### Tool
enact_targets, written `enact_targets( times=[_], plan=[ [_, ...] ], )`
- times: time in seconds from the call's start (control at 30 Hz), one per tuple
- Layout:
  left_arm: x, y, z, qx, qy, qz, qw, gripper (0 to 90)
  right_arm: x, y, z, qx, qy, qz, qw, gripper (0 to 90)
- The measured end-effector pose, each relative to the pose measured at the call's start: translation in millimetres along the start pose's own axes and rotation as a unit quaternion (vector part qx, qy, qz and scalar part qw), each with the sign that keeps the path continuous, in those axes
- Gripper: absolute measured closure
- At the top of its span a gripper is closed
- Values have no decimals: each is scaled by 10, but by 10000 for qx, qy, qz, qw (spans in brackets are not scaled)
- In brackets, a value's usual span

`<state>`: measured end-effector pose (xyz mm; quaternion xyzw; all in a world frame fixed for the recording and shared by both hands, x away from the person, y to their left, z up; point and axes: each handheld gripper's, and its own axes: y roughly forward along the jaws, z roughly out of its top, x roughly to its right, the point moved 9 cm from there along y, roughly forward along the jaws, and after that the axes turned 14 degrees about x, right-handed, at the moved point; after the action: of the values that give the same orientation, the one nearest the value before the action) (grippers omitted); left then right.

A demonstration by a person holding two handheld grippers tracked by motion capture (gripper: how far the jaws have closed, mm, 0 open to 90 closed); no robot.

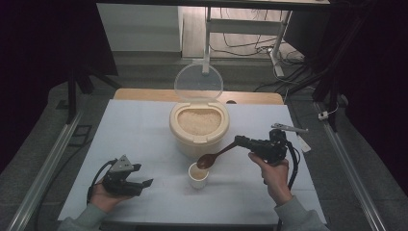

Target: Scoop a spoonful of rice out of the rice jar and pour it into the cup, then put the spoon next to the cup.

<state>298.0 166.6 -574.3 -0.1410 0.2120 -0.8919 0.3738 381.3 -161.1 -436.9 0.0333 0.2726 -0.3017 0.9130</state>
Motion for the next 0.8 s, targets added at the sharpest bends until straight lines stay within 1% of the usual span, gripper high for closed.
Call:
enact_targets(
  times=[0.07,0.27,0.5,0.63,0.8],
  plan=[
    [1,-1,0,1,1,3,10000,246,2,-11,0,-11,8,15,10000,823],
    [-5,-7,-3,13,-14,9,10000,246,36,-92,74,104,134,66,9998,823],
    [0,-3,-1,15,-28,-1,10000,245,41,-262,231,215,73,87,9997,824],
    [2,-5,2,21,-27,3,10000,245,67,-370,299,192,44,82,9998,823],
    [6,-7,5,22,-25,-3,10000,245,132,-454,300,27,70,54,10000,823]
  ],
)
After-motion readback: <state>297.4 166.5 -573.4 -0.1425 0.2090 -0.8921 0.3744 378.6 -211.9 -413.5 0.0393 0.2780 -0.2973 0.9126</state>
